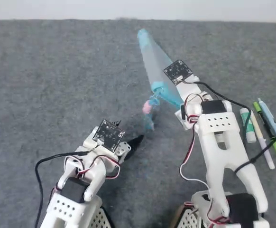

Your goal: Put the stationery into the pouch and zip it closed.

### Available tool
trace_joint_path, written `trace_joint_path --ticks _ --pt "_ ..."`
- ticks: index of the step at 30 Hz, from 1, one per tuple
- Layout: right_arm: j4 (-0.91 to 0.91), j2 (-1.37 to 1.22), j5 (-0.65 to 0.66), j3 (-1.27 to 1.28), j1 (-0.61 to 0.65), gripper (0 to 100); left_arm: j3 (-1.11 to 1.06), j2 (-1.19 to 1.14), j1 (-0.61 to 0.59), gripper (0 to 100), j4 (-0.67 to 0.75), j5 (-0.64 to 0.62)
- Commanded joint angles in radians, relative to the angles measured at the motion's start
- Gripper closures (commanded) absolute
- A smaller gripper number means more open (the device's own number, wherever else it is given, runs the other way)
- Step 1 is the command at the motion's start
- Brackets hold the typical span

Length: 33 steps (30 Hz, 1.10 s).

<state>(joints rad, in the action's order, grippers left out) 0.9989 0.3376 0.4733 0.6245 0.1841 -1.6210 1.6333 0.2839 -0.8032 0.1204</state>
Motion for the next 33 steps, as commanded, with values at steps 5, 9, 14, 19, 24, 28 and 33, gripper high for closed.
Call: trace_joint_path --ticks 5,9,14,19,24,28,33 --pt "0.088 0.012 0.044 -0.02 0.145 65.6 0.116 0.015 -0.038 71 -0.089 0.012" --pt "0.085 0.013 0.037 -0.021 0.154 65.6 0.176 0.015 -0.249 71 -0.083 -0.021" --pt "0.067 0.036 -0.006 -0.018 0.163 65.3 0.174 0.015 -0.377 71 -0.028 -0.083" --pt "-0.021 0.228 -0.095 0.078 0.165 65.5 0.163 0.015 -0.373 71 -0.025 -0.078" --pt "-0.094 0.507 -0.112 0.296 0.177 65.5 0.154 0.014 -0.374 71 -0.023 -0.078" --pt "-0.113 0.713 -0.112 0.45 0.211 65.5 0.147 0.014 -0.373 71 -0.025 -0.078" --pt "-0.099 0.768 -0.118 0.511 0.237 65.6 0.139 0.009 -0.347 71 -0.031 -0.078"
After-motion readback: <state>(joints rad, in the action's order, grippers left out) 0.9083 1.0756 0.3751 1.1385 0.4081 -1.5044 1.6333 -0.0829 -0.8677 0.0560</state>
